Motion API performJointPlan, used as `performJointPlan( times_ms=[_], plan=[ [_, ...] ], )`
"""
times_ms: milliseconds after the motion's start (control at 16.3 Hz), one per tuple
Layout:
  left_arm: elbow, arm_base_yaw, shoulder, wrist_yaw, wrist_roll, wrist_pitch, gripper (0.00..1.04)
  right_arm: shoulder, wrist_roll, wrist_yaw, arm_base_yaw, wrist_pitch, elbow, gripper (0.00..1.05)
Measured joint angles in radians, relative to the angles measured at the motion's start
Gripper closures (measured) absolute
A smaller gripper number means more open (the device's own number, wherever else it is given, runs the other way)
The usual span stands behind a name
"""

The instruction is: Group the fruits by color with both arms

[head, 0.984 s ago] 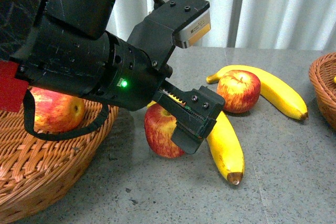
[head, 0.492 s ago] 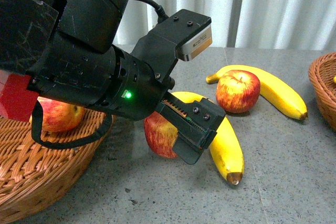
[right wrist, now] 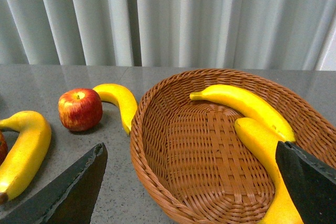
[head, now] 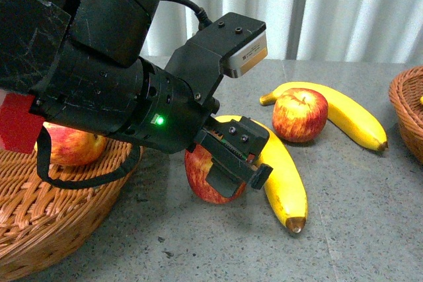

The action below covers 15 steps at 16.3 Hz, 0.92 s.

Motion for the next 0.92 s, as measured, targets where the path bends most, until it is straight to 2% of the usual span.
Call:
performJointPlan(
  times_ms=[184, 553, 799, 922],
  plan=[
    [-0.006, 0.008, -0.008, 0.002, 0.0, -0.005, 0.43, 0.0, 0.0, 0.0, 0.0, 0.0, 0.0, 0.07],
    [0.007, 0.025, -0.065, -0.027, -0.007, -0.018, 0.44, 0.0, 0.0, 0.0, 0.0, 0.0, 0.0, 0.07],
    [0.078, 0.045, -0.137, -0.137, -0.055, 0.016, 0.44, 0.0, 0.0, 0.0, 0.0, 0.0, 0.0, 0.07],
    [0.089, 0.076, -0.181, -0.248, -0.071, 0.031, 0.45, 0.0, 0.0, 0.0, 0.0, 0.0, 0.0, 0.07]
  ],
)
